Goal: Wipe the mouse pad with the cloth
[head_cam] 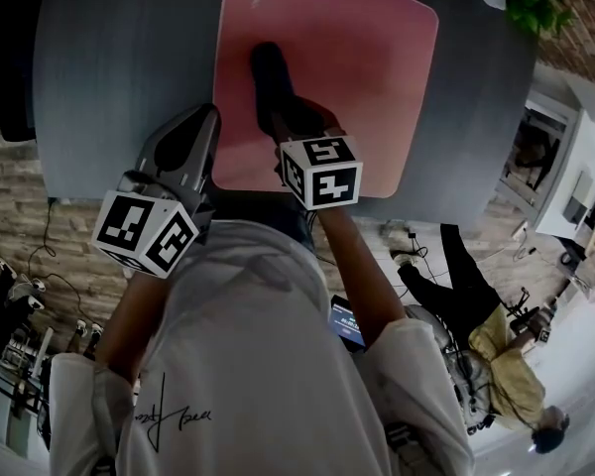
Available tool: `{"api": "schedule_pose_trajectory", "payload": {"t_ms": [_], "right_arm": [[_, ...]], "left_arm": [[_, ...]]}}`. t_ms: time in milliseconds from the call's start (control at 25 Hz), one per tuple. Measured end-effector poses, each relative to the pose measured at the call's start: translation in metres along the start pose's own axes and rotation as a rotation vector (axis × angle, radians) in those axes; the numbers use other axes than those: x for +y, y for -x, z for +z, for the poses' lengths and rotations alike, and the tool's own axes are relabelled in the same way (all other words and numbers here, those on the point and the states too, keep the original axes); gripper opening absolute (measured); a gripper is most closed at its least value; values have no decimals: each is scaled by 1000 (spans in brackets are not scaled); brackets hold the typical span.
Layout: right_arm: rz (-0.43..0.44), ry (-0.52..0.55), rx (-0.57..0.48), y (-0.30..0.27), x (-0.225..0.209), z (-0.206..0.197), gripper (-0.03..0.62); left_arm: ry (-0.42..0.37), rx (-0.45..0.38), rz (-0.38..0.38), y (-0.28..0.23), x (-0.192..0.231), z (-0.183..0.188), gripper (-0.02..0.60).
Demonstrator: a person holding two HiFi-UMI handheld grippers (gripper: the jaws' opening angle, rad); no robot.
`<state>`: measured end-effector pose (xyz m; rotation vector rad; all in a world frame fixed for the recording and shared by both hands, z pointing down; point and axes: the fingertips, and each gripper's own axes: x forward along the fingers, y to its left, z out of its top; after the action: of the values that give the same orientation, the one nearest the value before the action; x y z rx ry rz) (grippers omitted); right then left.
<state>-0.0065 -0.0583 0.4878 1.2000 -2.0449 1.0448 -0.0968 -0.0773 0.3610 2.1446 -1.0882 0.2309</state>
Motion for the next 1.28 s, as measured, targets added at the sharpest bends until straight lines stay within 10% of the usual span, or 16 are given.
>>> {"api": "schedule_pose_trajectory", "payload": {"t_ms": [1280], "right_arm": [[-45, -73, -55, 43, -79, 0, 78]], "left_arm": [[-29, 14, 2, -34, -55, -8, 12]]}}
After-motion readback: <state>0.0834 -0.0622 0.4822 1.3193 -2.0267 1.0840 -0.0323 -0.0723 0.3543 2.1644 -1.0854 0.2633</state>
